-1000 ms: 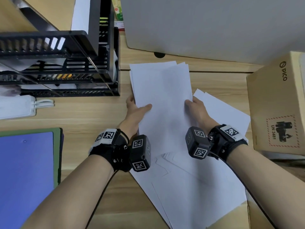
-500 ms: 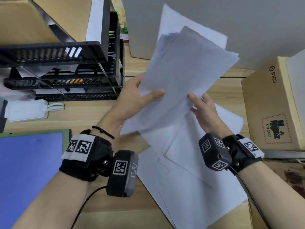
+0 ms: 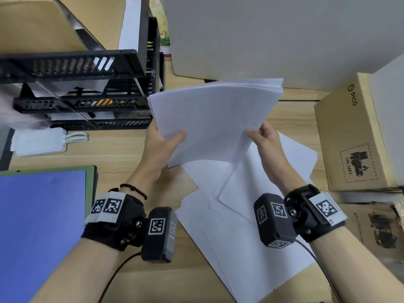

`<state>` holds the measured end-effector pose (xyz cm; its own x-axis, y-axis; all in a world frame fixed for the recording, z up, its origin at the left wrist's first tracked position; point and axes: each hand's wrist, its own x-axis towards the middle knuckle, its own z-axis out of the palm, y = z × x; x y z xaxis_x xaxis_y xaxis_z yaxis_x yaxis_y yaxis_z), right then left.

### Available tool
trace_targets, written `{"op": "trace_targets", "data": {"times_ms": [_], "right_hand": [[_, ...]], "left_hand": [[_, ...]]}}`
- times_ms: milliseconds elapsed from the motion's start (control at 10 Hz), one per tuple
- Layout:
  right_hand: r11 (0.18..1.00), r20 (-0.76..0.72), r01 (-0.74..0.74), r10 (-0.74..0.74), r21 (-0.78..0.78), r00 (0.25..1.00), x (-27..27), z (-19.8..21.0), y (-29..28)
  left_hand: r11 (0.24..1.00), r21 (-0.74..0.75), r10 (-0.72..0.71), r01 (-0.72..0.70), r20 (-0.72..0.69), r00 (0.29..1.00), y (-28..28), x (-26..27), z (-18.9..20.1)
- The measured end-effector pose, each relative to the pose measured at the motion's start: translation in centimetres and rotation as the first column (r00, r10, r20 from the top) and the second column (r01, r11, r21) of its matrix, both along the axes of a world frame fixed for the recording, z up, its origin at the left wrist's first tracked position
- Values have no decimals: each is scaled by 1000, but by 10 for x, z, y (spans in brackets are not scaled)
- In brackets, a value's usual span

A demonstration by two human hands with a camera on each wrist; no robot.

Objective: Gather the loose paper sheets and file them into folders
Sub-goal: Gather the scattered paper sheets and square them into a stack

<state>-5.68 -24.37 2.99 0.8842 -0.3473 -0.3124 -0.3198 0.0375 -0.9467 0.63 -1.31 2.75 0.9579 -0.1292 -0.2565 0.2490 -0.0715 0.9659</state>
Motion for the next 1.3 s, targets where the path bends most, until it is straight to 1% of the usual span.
{"op": "trace_targets", "data": {"times_ms": [100, 200, 300, 400, 500, 600, 700, 800, 900, 1000, 1100, 1200, 1300], "right_hand": [[1000, 21, -19, 20, -16, 1000, 0, 7, 3], [999, 127, 48, -51, 22, 991, 0, 18, 5], [994, 239, 87, -100, 67, 966, 2, 33, 2], [991, 253, 135, -134, 13, 958, 5, 45, -8], [980, 102, 186, -179, -65, 979, 4, 35, -34], [952, -103, 306, -305, -5, 947, -15, 0, -67], [882, -293, 466, -465, -71, 835, -51, -44, -95], [867, -466, 451, -495, -211, 733, -83, -71, -113], [876, -572, 408, -479, -258, 666, -107, -89, -125], [893, -637, 372, -443, -252, 631, -113, -95, -124], [901, -641, 340, -431, -269, 635, -111, -97, -123], [899, -625, 352, -435, -261, 648, -109, -97, -123], [876, -628, 446, -454, -184, 632, -109, -97, -124]], "left_hand": [[999, -29, 15, -15, -1, 1000, -1, -3, 7], [996, -94, 8, -2, 59, 998, -6, -2, 26], [989, -148, 22, -3, 124, 992, -13, 3, 46], [985, -172, 24, 4, 163, 986, -23, 10, 56], [992, -101, -71, 78, 72, 995, -39, 13, 46], [958, -10, -283, 286, -199, 938, -57, 7, 18], [908, 13, -385, 420, -376, 843, -75, -5, -15], [882, 71, -386, 466, -458, 801, -91, -17, -41], [819, 127, -435, 560, -498, 750, -105, -23, -59], [793, 149, -437, 591, -538, 721, -114, -26, -70], [809, 171, -400, 562, -539, 741, -119, -29, -74], [789, 192, -411, 584, -541, 734, -125, -30, -74], [737, 257, -443, 626, -516, 733, -128, -33, -71]]}}
